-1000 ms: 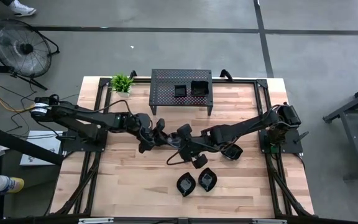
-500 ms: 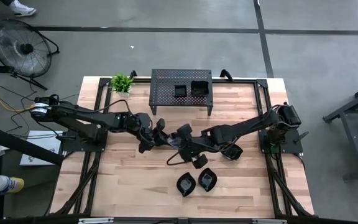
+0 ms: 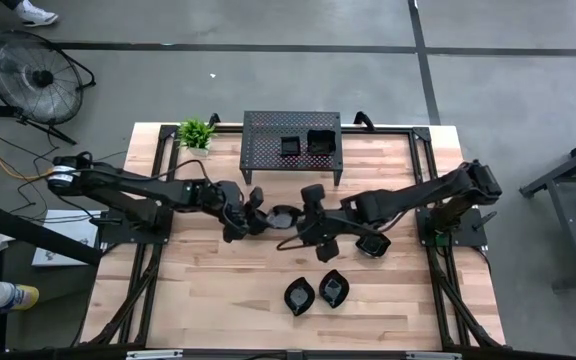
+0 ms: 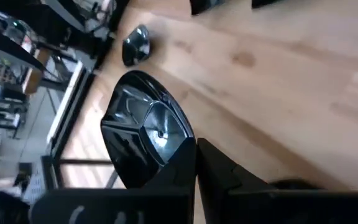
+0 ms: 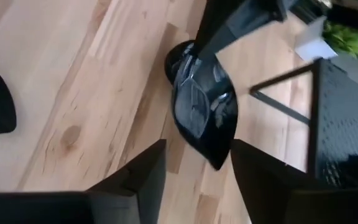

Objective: Pick & Place Mini shaped plates
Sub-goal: Put the leaf-shaped plate on the shelf

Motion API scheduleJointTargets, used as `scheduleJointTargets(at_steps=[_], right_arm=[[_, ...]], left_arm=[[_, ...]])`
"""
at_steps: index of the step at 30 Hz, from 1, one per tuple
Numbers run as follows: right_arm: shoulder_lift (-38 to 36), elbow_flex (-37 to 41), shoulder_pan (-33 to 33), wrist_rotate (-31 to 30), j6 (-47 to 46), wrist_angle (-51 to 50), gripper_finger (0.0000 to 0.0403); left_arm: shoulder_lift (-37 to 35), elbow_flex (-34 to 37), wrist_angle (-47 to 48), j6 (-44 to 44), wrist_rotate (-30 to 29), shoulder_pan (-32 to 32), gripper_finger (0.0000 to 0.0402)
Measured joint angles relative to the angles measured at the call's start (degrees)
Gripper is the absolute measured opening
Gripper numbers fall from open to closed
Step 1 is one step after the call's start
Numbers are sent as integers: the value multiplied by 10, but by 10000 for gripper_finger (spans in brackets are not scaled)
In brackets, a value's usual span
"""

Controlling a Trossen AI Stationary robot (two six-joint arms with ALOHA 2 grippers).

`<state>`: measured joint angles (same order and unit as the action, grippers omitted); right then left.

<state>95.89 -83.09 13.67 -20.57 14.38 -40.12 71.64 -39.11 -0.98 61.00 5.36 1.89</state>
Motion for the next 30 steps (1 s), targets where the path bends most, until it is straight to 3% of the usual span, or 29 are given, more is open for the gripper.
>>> scheduleJointTargets(at_steps=[6, 15, 20, 30], right_arm=[[-16, 0, 0, -5, -44, -43, 182], [-16, 8, 0, -1, -59, -45, 179], [-16, 8, 0, 1, -65, -43, 179], [-16, 8, 0, 1, -65, -42, 177]], left_arm=[[-53, 0, 73, 50, -67, 0, 1], [-107, -1, 114, 174, -228, -14, 1], [-110, -20, 151, 200, -205, -81, 1], [-110, -76, 217, 232, -62, -253, 1]])
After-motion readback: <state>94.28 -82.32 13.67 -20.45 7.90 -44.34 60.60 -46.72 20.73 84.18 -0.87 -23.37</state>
